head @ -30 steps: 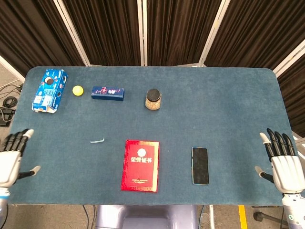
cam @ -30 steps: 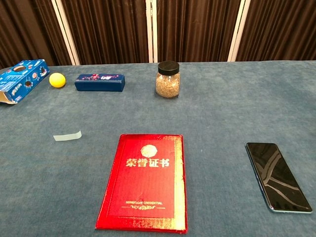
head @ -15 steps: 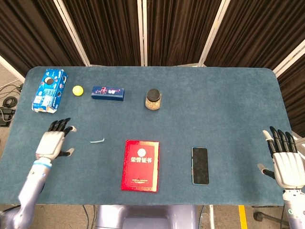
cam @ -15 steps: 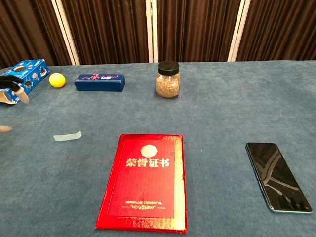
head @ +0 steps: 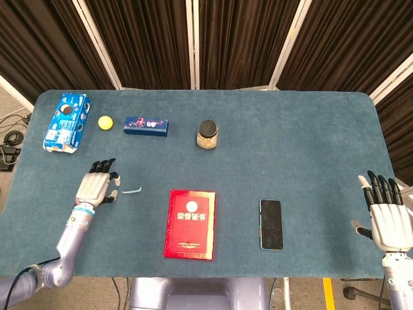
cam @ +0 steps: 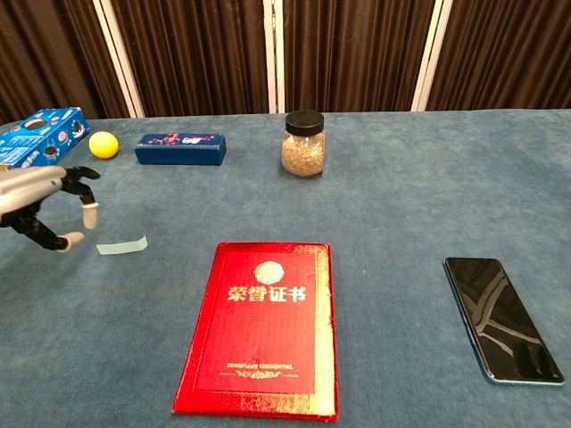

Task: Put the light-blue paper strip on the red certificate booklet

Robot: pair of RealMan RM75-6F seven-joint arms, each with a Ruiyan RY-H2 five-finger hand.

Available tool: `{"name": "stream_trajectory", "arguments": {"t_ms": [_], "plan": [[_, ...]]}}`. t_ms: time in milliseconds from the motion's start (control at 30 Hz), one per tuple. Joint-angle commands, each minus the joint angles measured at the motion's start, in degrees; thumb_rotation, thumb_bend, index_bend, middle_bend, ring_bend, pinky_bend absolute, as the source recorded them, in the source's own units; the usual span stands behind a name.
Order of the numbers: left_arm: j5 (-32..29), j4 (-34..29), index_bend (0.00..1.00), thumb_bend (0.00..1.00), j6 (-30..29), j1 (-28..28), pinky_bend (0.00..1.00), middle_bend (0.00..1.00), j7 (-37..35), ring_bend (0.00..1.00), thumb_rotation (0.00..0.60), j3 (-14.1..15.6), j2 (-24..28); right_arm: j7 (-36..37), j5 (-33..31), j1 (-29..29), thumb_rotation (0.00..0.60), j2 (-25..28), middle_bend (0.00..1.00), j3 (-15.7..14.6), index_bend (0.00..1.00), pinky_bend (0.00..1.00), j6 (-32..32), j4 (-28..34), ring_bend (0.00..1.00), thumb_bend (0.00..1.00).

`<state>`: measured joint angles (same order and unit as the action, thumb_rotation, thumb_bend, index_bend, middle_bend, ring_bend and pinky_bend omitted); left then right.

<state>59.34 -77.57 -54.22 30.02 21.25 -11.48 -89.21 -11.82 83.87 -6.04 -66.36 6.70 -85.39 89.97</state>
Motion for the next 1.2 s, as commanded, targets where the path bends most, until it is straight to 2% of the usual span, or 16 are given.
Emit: {"name": "stream_trajectory", "arguments": {"t_ms": [33,367,767,900,1100,1200], "plan": [[-0.29,1.44,0.46,0.44,0.75,0.77,0.00,0.00,-0.19,0.00,0.600,0.44,-1.33,-0.13,-0.26,-0.10,0.600,-0.11,0.00,0.02,0.07,0.00,0.25,-0.16,0.00,0.00],[-0.20,3.50,0.47,0.44,1.39,1.59,0.00,0.00,-1.35,0.00,0.600,1.37,-3.27,-0.24,-1.01,-0.26,0.600,-0.26,0.00,0.05,0.07,0.00,0.77,-0.50,0.00,0.00],[-0.19,4.75,0.56,0.44,-0.03,2.33,0.00,0.00,-0.22,0.00,0.600,1.70,-4.93,0.49,-1.21,-0.29,0.600,-0.04,0.00,0.02,0.07,0.00,0.86,-0.51,0.00,0.00],[-0.06,4.65,0.63,0.47,-0.94,2.30,0.00,0.00,-0.11,0.00,0.600,1.75,-5.32,0.66,-1.09,-0.30,0.600,0.05,0.00,-0.03,0.07,0.00,0.80,-0.42,0.00,0.00],[1.49,3.11,0.64,0.47,-2.61,2.06,0.00,0.00,-0.80,0.00,0.600,1.96,-4.76,0.83,-1.01,-0.23,0.600,0.23,0.00,-0.07,0.08,0.00,0.60,-0.24,0.00,0.00],[4.53,1.00,0.64,0.47,-4.16,1.94,0.00,0.00,-2.37,0.00,0.600,2.33,-4.00,0.97,-0.97,-0.22,0.600,0.32,0.00,-0.06,0.08,0.00,0.51,-0.08,0.00,0.00]]}}
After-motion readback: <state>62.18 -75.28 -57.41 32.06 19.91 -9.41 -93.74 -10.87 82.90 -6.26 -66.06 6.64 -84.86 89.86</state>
